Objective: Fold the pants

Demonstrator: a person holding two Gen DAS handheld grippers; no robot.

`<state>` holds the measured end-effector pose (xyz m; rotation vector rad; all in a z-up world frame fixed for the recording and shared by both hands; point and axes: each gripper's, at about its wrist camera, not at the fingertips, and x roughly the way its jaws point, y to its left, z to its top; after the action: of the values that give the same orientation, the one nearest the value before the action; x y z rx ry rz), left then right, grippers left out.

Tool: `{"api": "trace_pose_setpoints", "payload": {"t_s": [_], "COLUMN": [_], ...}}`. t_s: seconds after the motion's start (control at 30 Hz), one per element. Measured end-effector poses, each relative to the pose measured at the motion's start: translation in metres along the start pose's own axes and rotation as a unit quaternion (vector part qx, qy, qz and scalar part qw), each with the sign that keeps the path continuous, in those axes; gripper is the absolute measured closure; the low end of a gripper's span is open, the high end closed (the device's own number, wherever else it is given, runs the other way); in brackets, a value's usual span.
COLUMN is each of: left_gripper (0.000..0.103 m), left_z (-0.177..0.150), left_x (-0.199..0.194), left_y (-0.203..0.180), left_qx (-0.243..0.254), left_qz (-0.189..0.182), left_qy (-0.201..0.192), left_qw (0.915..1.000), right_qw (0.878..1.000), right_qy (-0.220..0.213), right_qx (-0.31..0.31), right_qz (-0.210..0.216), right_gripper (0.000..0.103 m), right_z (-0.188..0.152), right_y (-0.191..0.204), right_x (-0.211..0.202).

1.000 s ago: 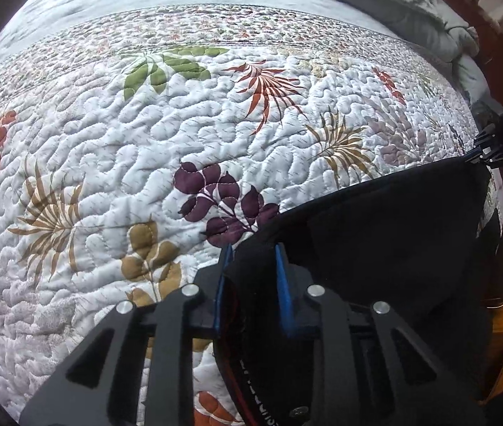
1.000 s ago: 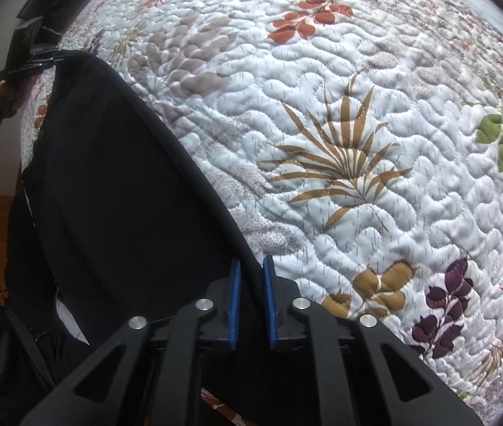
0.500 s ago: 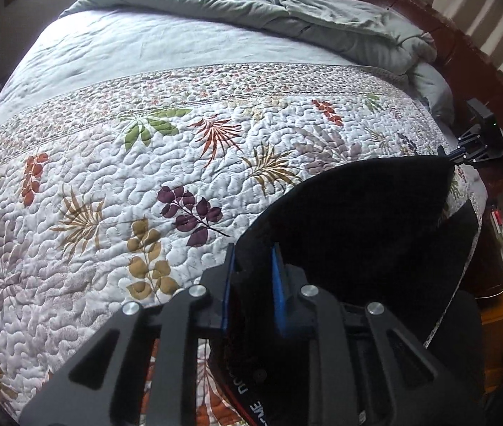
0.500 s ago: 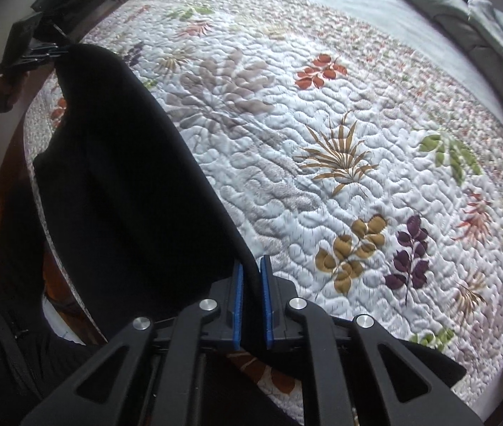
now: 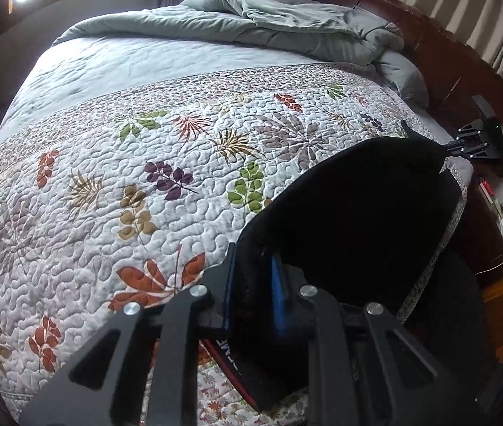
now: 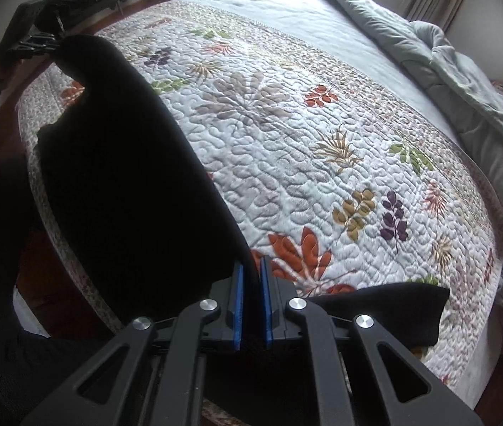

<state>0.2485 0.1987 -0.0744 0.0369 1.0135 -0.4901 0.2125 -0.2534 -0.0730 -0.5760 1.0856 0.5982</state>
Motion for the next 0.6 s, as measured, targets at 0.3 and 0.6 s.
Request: {"api": "trace_pose_setpoints", "payload": {"t_s": [0.3, 0.6], "left_gripper": [0.087, 0.087], "left_z": [-0.059, -0.119], "left_x": [-0.001, 0.031], "left_y": [-0.017, -0.022], "left_qx": [0.035, 0.047], "left_qz": [0.02, 0.006], "left_qy": [0.02, 0.069], "left_qw": [0.999, 0.9965], "right_qw": [0.998, 0.996], "right_qy": [-0.024, -0.015], "right_qx": [0.034, 0.059], "right_qz": [-0.037, -0.064], "right_gripper": [0.094, 0.094], "right_z": [-0.057, -0.097], "right_y": [0.054, 0.097], "right_x": [0.004, 0.037]}}
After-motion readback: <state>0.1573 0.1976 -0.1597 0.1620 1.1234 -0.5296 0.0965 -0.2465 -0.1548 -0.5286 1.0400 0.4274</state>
